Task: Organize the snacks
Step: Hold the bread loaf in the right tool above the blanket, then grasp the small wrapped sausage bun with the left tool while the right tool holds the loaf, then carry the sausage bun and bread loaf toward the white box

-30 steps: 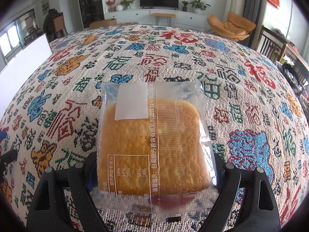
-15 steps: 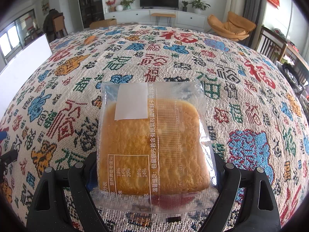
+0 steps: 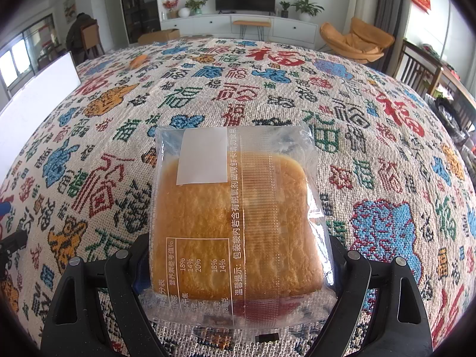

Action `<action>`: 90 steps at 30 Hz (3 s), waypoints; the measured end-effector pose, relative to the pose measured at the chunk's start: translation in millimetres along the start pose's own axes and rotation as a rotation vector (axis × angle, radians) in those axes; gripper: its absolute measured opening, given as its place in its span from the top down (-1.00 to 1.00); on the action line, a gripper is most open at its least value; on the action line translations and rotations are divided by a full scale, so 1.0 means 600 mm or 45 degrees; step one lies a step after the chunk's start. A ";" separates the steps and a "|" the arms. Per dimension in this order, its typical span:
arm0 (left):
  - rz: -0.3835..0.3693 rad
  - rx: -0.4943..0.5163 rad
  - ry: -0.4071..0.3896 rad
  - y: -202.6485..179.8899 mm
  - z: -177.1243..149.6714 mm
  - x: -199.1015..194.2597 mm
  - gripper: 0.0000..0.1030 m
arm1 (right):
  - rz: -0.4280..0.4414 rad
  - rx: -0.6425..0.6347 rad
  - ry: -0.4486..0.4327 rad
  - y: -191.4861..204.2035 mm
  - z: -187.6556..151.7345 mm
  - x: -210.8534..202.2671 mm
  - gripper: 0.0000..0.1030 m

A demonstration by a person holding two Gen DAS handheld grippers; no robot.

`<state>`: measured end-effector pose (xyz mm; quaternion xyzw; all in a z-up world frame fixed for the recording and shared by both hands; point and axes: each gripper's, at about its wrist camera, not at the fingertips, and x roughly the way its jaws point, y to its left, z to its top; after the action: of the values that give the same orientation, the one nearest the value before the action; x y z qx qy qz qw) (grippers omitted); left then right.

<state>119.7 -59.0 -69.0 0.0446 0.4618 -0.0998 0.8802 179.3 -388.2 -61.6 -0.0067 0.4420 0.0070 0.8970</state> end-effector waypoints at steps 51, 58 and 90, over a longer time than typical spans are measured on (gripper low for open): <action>-0.012 -0.065 0.178 0.026 0.533 0.365 -0.87 | -0.002 -0.002 0.001 0.001 0.000 0.001 -0.74; -0.079 0.040 0.042 0.047 0.496 0.293 0.53 | -0.002 -0.002 0.001 0.001 0.000 0.001 -0.74; -0.261 -0.059 -0.064 0.003 -0.004 -0.086 0.52 | -0.009 -0.006 -0.002 0.004 0.001 0.001 -0.74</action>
<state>89.7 -50.1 -27.8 -0.0259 0.4441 -0.1795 0.8774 180.0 -385.9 -61.6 -0.0102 0.4414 0.0049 0.8973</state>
